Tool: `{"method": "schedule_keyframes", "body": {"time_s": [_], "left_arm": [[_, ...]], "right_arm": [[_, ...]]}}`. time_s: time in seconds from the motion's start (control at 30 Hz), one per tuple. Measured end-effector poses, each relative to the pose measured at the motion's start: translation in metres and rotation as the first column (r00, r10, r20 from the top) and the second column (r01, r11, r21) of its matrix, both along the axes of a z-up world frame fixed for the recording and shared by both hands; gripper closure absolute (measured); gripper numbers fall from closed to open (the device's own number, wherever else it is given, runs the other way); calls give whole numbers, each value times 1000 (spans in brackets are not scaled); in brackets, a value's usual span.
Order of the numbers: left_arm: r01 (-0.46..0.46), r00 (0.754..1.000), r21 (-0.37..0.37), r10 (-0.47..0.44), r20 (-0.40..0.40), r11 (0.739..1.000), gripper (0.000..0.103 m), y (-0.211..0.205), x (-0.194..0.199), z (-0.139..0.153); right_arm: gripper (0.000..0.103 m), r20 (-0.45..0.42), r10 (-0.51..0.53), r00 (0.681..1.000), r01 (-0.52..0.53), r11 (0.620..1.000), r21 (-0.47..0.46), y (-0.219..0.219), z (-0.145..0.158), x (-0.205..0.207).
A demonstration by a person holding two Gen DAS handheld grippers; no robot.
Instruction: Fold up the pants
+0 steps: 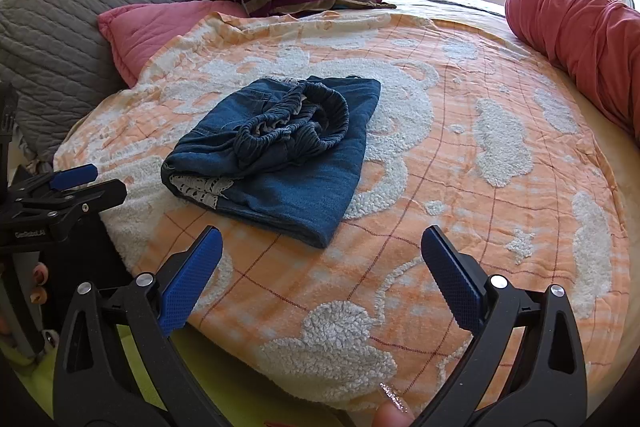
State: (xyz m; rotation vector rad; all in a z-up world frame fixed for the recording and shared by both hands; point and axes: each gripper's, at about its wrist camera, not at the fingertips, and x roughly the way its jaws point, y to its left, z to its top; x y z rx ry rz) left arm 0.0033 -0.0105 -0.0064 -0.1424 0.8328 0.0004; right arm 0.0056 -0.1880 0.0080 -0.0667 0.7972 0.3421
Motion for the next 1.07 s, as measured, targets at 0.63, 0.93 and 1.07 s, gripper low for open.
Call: {"method": "schedule_keyframes", "body": {"time_s": [0.63, 0.93, 1.07], "left_arm": [[46, 999, -41, -45, 14, 998, 4, 6, 4, 2], [-98, 995, -11, 98, 11, 995, 4, 75, 51, 7], [-244, 967, 72, 249, -62, 967, 4, 154, 113, -10]], "right_arm": [[9, -2, -61, 998, 61, 998, -16, -11, -1, 8], [9, -19, -299, 954, 299, 954, -3, -91, -9, 54], [9, -45, -496, 867, 494, 868, -45, -171, -19, 101]]}}
